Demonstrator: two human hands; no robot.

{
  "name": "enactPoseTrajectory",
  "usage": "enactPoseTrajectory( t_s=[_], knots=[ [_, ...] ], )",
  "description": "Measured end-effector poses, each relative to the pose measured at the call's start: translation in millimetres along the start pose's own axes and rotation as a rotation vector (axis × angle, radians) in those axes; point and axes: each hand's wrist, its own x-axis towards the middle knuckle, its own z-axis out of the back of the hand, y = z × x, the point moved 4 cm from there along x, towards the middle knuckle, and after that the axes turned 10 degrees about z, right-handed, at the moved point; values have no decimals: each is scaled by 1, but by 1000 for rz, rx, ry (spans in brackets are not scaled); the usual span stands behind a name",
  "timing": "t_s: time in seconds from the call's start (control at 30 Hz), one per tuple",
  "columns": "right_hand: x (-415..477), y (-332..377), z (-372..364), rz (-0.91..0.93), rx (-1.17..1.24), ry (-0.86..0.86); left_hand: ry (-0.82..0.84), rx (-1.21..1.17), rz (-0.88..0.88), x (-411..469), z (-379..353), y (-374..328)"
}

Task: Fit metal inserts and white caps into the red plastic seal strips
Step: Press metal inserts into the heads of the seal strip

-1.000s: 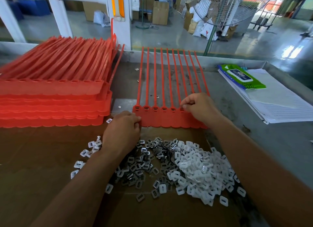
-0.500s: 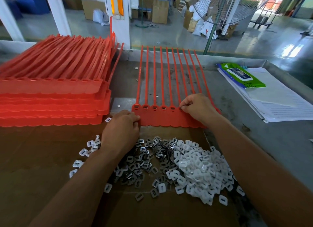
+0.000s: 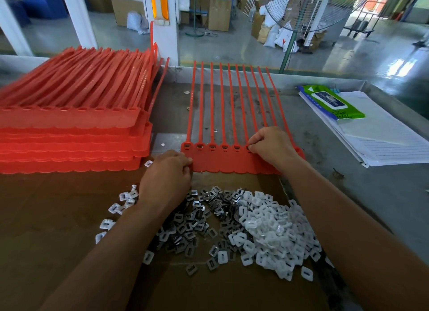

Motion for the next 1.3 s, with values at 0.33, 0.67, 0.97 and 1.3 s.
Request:
enactPoseTrajectory(
  t_s=[0.33,0.67,0.97,1.3],
  knots=[
    [-4,-1,3,35,43,29,6,-3,7,-1,0,1],
    [-39,41,15,281,132,223,9,3,9,-1,0,0],
    [-64,51,-3,339,19,496,11,-13,18,-1,0,1],
    [-68,49,-10,338,-13,520,2,-7,7,-1,1,1]
  ],
)
